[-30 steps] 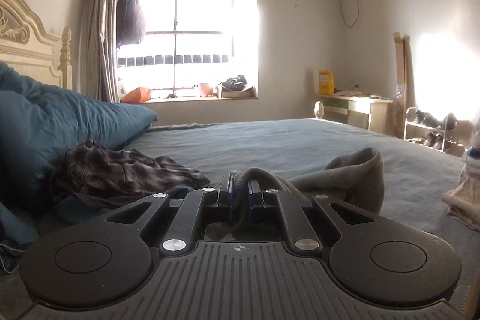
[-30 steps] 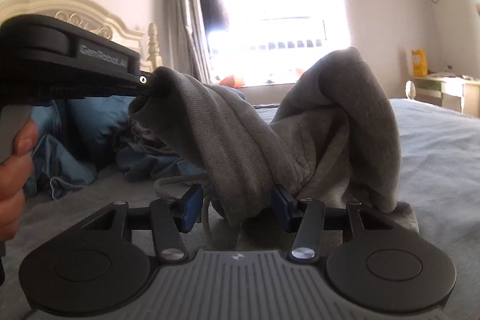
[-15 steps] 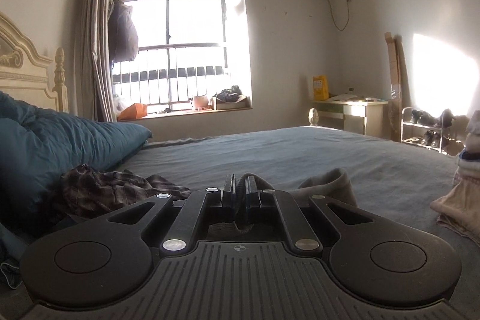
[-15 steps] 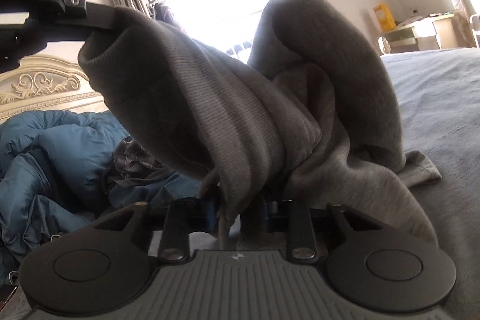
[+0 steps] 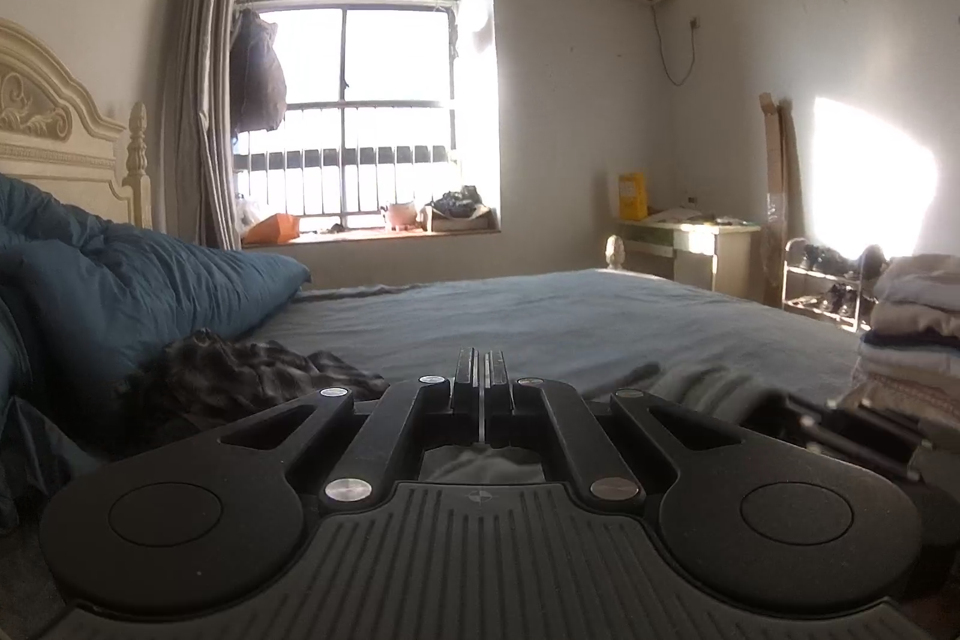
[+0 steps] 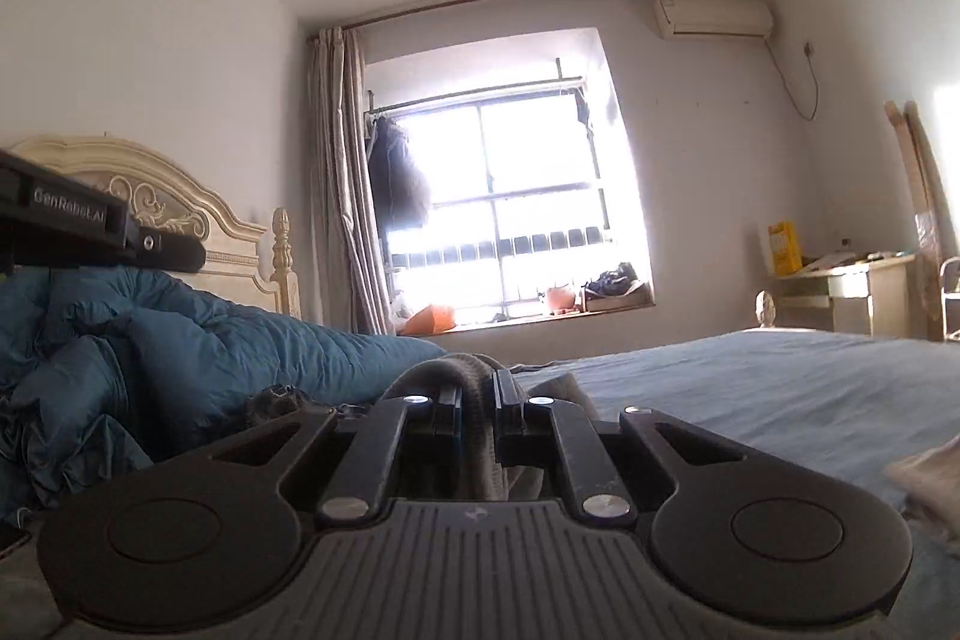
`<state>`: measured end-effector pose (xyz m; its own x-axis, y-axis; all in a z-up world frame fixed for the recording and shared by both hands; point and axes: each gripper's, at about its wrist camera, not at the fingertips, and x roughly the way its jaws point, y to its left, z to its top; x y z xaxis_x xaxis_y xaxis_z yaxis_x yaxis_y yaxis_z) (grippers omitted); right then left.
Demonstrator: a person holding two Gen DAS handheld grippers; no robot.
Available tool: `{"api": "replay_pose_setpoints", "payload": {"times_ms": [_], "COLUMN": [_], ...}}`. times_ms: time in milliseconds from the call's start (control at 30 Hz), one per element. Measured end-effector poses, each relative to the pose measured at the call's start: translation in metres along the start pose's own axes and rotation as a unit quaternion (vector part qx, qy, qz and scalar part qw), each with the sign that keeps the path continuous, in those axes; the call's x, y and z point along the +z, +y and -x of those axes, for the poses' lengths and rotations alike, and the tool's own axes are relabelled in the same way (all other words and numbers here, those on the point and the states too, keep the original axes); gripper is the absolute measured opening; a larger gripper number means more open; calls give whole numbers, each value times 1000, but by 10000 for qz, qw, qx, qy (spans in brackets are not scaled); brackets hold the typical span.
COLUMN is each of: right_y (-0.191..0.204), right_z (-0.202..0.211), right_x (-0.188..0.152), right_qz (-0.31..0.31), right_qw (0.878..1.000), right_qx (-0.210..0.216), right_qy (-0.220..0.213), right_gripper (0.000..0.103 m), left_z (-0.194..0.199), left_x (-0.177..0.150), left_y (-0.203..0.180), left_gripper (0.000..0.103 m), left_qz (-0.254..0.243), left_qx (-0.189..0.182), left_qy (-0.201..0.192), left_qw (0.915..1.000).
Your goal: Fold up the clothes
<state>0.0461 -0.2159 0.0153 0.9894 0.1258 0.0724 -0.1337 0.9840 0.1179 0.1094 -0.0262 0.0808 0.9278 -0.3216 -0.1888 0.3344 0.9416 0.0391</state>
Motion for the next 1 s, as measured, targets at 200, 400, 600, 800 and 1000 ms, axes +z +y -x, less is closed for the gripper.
{"api": "replay_pose_setpoints", "payload": {"times_ms": [200, 400, 600, 800, 1000], "right_y": [8, 40, 93, 129, 126], "right_z": [54, 56, 40, 36, 51], "right_x": [36, 33, 31, 35, 35], "right_qz": [396, 659, 1342, 1662, 1901], "right_qw": [9991, 9977, 9894, 9826, 9788], "right_qx": [-19, 54, 430, 658, 529], "right_qy": [-149, 150, 349, 499, 546], "right_gripper": [11, 11, 11, 11, 11], "left_z": [16, 19, 27, 15, 17], "left_x": [-84, -124, -134, -140, -144], "left_y": [-14, -38, -45, -53, -34], "left_gripper": [30, 55, 80, 85, 75], "left_qz": [433, 610, 811, 945, 862], "left_qx": [-742, -1326, -1549, -920, -692], "left_qy": [1036, 1219, 894, 678, 455], "left_qw": [9909, 9817, 9805, 9889, 9928]}}
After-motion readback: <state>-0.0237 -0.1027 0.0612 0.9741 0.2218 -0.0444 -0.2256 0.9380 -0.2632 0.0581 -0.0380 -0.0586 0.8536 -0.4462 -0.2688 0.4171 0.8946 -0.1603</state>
